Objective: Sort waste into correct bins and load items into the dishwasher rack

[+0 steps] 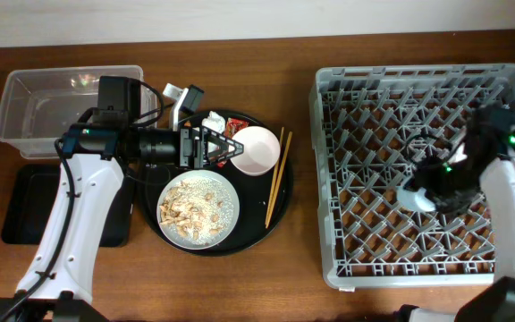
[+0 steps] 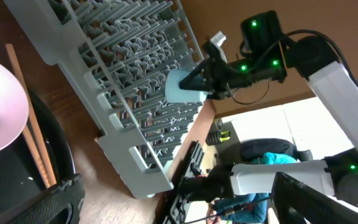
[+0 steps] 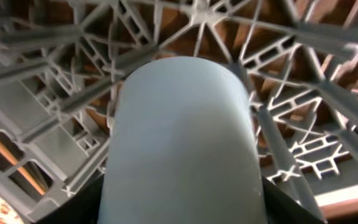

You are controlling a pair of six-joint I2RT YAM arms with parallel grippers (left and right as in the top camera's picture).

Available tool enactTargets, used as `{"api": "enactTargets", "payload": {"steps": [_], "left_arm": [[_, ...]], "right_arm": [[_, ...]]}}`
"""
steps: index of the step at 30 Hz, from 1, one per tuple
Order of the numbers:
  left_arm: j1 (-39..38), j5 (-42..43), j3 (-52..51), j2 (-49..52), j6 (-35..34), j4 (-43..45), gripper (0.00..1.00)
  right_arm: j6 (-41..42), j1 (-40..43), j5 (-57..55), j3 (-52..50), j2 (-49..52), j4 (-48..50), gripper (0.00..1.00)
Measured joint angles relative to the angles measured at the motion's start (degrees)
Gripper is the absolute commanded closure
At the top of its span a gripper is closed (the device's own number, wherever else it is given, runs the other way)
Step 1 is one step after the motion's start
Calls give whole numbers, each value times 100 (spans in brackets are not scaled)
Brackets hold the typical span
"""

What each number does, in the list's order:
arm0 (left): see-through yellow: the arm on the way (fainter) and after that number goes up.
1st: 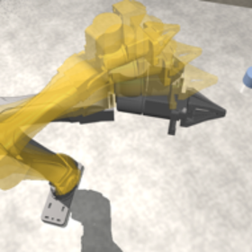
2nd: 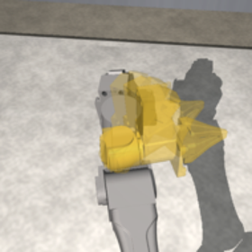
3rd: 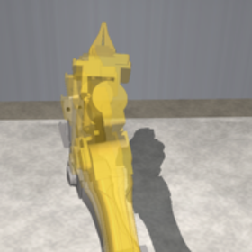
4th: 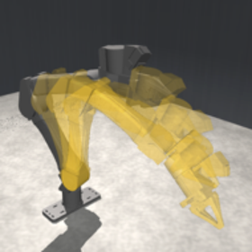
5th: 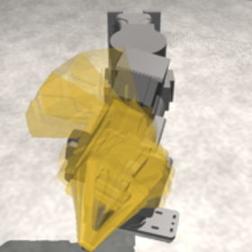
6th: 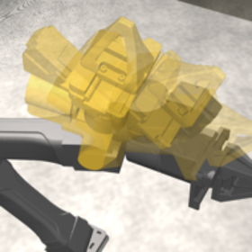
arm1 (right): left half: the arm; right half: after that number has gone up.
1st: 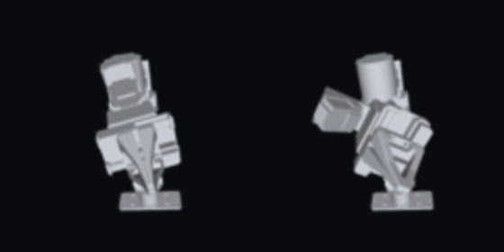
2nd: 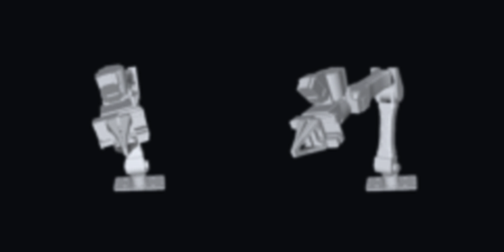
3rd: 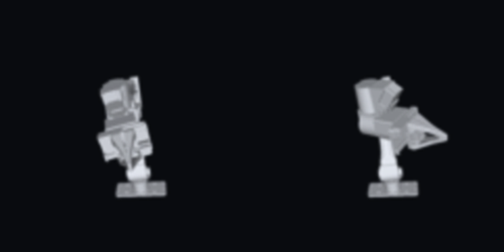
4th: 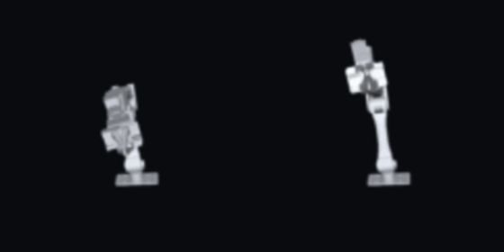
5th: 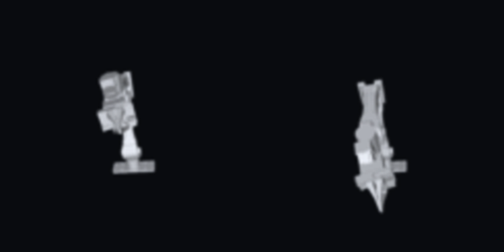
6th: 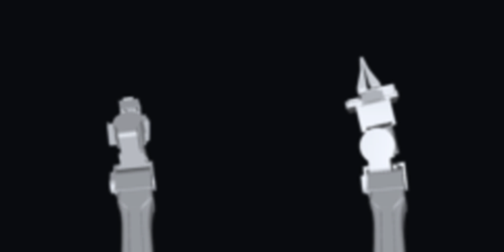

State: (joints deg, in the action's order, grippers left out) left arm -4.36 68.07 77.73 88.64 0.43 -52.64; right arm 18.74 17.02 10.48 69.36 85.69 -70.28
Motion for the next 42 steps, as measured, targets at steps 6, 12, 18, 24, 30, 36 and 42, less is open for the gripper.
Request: {"api": "enactTargets", "payload": {"steps": [6,12,18,24,30,36,42], "left_arm": [[0,-149,0,0,0,-199,1],[0,-682,0,0,0,-245,1],[417,-2505,146,-442,-398,-863,1],[531,-5169,1049,-2009,-568,-1375,1],[529,-5818,1056,-2500,-586,-1469,1],[529,-5871,1056,-2500,-586,-1604,1],[529,-5873,1056,-2500,-588,-1663,1]], "right_arm": [[216,-404,-11,57,-199,92,19],[-295,-1443,782,133,-1071,730,32],[-433,-4409,219,164,-678,2371,43],[621,-4795,-1010,168,946,3901,45],[1266,-4721,-1180,179,2181,4946,56],[1517,-4581,-1174,179,2437,4955,70],[1554,-4581,-1043,179,2437,4802,96]]}}
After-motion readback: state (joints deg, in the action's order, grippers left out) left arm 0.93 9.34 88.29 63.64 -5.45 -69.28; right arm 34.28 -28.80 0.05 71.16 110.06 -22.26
